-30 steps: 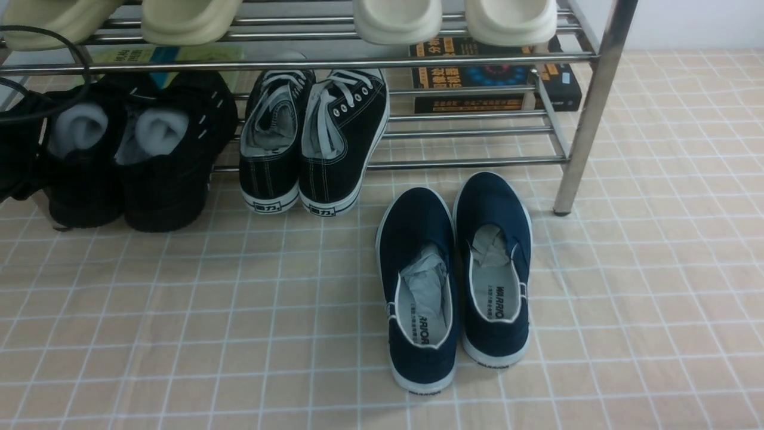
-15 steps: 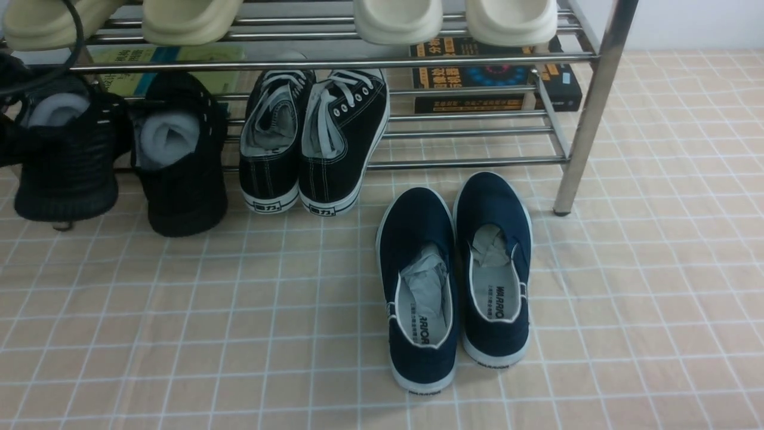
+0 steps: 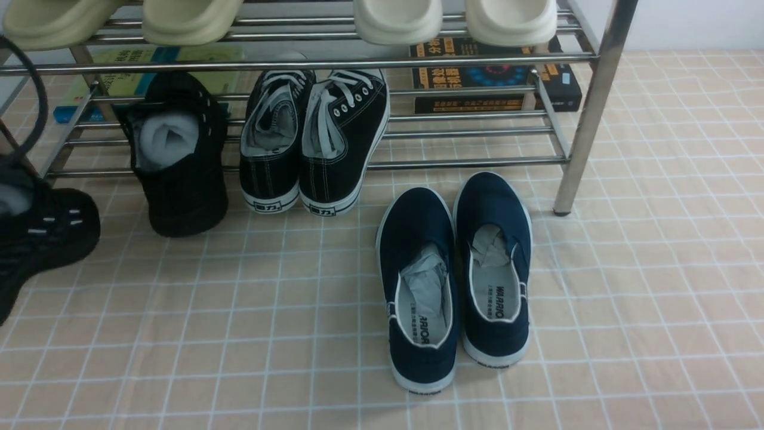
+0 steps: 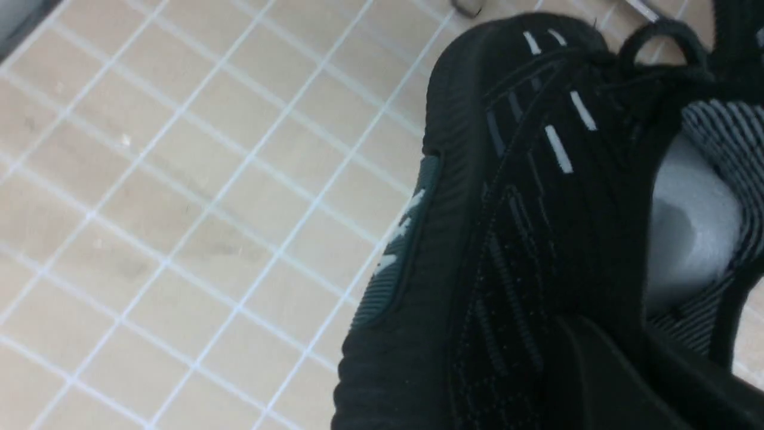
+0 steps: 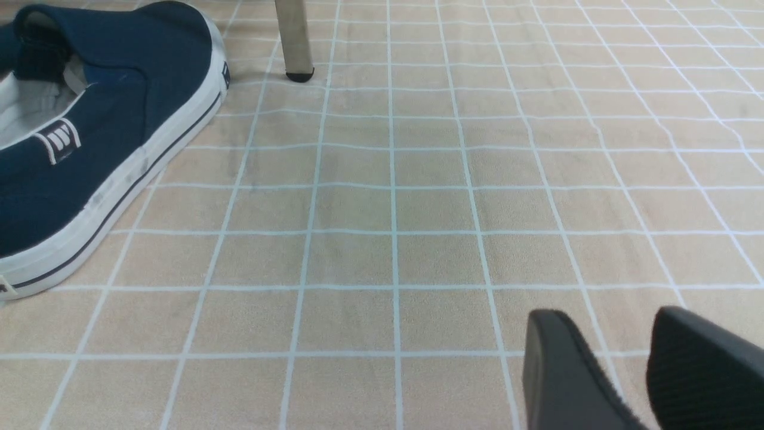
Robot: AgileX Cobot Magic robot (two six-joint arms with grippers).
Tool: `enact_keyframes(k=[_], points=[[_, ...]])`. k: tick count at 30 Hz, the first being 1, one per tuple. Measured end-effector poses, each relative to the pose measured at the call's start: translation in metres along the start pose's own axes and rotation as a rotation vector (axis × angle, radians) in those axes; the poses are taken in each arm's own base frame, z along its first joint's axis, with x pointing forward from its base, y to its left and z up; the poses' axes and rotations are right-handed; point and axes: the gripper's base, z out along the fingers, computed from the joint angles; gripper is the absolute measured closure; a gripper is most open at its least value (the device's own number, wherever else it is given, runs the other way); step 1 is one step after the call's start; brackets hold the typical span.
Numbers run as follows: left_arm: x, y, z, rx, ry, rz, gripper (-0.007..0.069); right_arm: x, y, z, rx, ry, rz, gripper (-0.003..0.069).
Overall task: Take the shoes off the shelf from the light coffee tablecloth by hand.
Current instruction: 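Set the held shoe down on the floor in front of the rack with the left gripper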
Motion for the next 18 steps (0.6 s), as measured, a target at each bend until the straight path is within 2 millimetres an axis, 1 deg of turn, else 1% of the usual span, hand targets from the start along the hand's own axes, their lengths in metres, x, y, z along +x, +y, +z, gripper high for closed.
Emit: enact_keyframes(k=[3, 4, 7, 13, 18], points=[[0.015, 0.006, 0.005, 0.001, -0.007, -0.029, 0.0595, 0.000, 0.000, 0.000, 0.000, 0.000, 0.000, 0.0420], [0.024, 0.010, 0.010, 0.003, -0.017, -0.049, 0.0595, 0.000, 0.000, 0.000, 0.000, 0.000, 0.000, 0.0420], [0.038, 0.016, 0.024, 0.011, -0.049, -0.063, 0.0595, 0.000, 0.000, 0.000, 0.000, 0.000, 0.000, 0.0420], [0.047, 0.022, 0.042, 0.028, -0.115, -0.066, 0.0595, 0.000, 0.000, 0.000, 0.000, 0.000, 0.000, 0.0420], [0.062, 0.028, 0.057, 0.034, -0.148, -0.069, 0.0593, 0.000, 0.000, 0.000, 0.000, 0.000, 0.000, 0.0420]])
